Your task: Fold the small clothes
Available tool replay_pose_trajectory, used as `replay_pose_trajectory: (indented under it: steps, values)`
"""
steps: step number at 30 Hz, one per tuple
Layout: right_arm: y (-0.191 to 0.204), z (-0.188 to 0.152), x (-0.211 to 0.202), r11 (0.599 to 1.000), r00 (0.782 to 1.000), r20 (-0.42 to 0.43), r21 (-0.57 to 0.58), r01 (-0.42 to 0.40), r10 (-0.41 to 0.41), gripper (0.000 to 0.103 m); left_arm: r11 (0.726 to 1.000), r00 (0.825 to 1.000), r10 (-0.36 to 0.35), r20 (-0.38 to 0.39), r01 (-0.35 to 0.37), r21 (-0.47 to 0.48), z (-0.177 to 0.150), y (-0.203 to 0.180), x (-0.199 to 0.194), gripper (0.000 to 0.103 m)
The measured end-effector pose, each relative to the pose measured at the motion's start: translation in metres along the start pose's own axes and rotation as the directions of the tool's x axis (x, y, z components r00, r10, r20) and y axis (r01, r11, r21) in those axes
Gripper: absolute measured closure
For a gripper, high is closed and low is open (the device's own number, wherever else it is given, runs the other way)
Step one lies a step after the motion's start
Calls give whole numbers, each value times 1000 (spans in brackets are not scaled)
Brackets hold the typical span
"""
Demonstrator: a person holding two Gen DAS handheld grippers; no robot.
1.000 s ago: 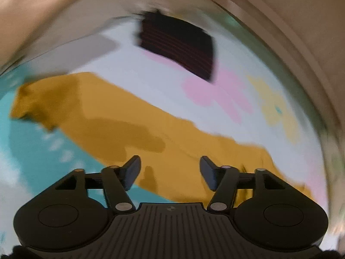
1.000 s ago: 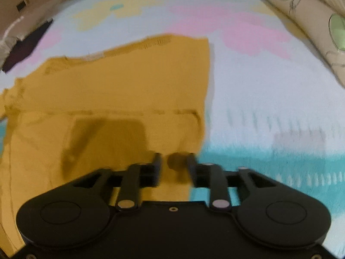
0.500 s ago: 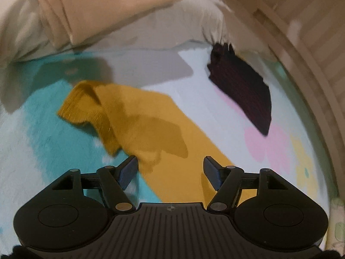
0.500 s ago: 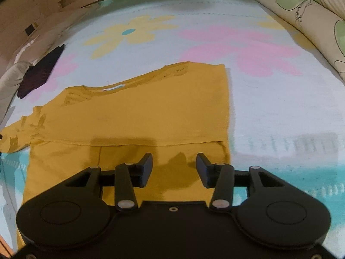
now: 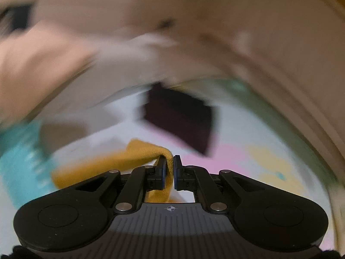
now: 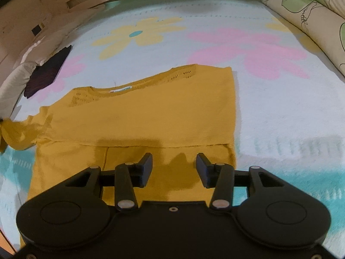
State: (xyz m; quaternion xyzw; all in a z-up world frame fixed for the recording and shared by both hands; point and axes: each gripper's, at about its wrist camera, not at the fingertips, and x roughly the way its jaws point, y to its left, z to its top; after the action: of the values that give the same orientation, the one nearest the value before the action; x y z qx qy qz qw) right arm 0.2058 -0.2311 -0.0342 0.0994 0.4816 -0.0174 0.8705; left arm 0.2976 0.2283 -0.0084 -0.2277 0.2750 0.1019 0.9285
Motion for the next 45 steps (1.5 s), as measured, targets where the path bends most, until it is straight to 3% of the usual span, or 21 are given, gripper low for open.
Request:
replay_pose_trajectory:
  steps: [3,7,11,16,18,20,22,24,27,29,31,32,33,37,40,41,43,45]
  values:
    - [-3,0,-3,1000,1000,11,15,-4,4,49,980,986,-165,3,164,117,-17,-67,-18,97]
    - [-6,0,-7,999,1000,22,31,-5,4,49,916,948,-301,-104,318,243,-61,-144,-25,97]
    - [-12,1,-11,999,999,32,53,-5,4,49,861,918,-309,-250,382,337,-115,-194,-12,97]
    - [-17,6,-14,996,999,46,85,-6,2,49,825,891,-295,-345,420,377,-154,-219,5,96]
    - [-17,8,-14,996,999,52,93,-11,6,49,812,866,-318,-386,459,361,-158,-223,11,82]
    - [-16,10,-15,995,998,57,96,-16,11,49,796,834,-360,-419,509,328,-156,-220,17,43]
    - [-14,11,-15,995,998,59,94,-19,13,49,776,798,-409,-442,559,292,-156,-223,11,30]
    - [-12,13,-14,996,998,59,91,-21,15,49,762,772,-449,-449,594,259,-151,-222,9,29]
    - [-10,16,-12,996,998,57,83,-20,15,49,701,706,-545,-452,679,215,-139,-216,3,24]
    - [-7,17,-10,997,998,57,77,-13,9,49,676,683,-585,-438,708,202,-128,-207,0,15]
    - [-5,18,-7,998,998,57,69,-7,3,49,661,666,-613,-425,727,187,-118,-198,-5,12]
    - [-3,19,-6,998,998,56,65,-2,-1,49,662,668,-616,-418,726,183,-113,-193,-5,12]
    - [-1,19,-4,998,998,56,61,1,-4,49,674,680,-612,-403,716,184,-109,-189,-5,12]
    - [8,22,2,999,999,53,45,3,-6,49,777,776,-506,-377,599,193,-91,-159,8,12]
    - [22,25,9,1000,999,53,8,-4,4,49,882,858,-335,-389,431,192,-84,-132,27,12]
    - [28,26,11,1000,999,54,-8,-7,7,49,907,874,-283,-395,378,187,-83,-122,33,12]
    - [45,29,18,999,998,52,-51,-18,21,49,942,883,-197,-426,291,168,-83,-103,46,12]
    - [67,32,26,993,998,53,-110,-36,43,49,955,875,-143,-463,245,169,-85,-88,56,12]
